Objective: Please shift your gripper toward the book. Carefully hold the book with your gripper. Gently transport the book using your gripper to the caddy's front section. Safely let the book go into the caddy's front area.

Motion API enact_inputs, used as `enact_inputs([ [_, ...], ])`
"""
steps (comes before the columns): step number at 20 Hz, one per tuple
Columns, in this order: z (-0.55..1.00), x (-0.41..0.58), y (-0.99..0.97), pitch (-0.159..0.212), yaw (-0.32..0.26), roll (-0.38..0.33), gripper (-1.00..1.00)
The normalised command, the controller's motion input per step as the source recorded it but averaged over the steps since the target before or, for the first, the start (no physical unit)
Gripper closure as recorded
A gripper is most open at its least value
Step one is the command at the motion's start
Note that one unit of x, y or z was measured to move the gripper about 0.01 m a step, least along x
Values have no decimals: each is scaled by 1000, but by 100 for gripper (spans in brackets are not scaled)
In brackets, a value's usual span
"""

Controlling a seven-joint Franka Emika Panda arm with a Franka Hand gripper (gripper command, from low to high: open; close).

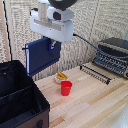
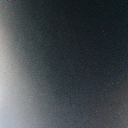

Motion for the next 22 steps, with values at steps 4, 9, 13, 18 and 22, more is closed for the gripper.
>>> enact_inputs([
  [4,42,-143,520,73,-125,65,100],
  [9,1,-123,563,81,-123,43,100],
  [13,0,-164,642,74,-101,23,100],
  [18,0,-134,677,63,-101,19,100],
  [22,69,-19,727,39,-113,1,100],
])
